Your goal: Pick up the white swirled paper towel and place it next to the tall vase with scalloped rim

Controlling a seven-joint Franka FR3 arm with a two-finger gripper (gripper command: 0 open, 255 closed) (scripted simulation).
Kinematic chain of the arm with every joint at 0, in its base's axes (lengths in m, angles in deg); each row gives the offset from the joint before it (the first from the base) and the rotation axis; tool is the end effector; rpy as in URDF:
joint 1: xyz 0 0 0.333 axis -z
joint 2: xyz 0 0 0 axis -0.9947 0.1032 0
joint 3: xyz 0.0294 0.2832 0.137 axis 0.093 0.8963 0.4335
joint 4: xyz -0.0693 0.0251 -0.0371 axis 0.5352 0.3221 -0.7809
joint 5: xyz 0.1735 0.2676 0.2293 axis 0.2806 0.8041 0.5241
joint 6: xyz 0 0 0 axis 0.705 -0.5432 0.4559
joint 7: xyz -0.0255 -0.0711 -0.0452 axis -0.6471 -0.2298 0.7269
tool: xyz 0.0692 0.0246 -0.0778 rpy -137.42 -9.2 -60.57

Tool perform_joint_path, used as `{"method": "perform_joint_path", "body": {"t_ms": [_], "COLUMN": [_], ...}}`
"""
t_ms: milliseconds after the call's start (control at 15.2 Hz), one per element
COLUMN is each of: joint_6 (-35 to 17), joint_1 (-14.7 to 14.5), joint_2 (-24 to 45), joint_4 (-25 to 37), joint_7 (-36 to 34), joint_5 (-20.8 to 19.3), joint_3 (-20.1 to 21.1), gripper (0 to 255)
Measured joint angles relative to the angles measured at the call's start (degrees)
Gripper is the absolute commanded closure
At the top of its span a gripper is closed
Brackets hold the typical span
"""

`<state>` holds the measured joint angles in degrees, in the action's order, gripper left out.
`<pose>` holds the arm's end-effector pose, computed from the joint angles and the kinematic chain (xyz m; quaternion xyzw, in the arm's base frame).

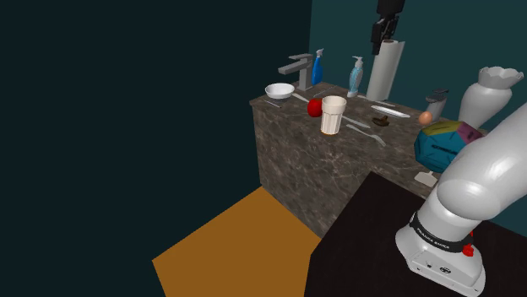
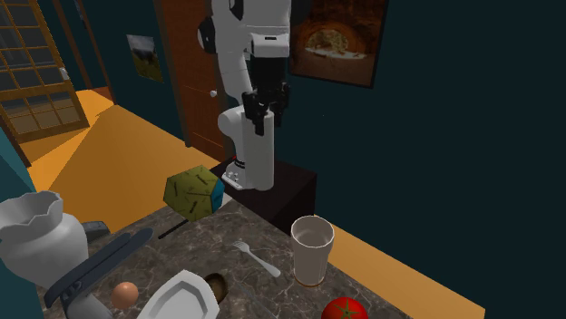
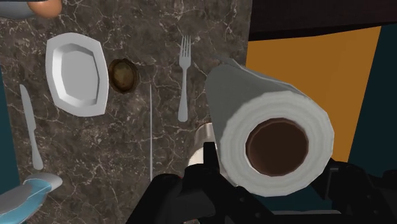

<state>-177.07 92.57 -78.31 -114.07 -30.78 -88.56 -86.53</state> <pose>0.3700 -0.3100 0.6423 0.9995 -0.0296 -0.0094 0.0064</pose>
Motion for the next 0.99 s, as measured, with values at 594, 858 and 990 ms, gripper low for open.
{"method": "perform_joint_path", "body": {"t_ms": [594,858,990], "joint_6": [7.35,10.55,12.59], "joint_1": [-0.19,-0.20,-0.11], "joint_2": [3.06,4.87,6.01], "joint_4": [10.21,15.07,18.17], "joint_7": [1.25,1.90,2.46], "joint_5": [1.18,1.89,2.34], "joint_3": [-0.43,-0.77,-1.09], "gripper": [255,255,255]}}
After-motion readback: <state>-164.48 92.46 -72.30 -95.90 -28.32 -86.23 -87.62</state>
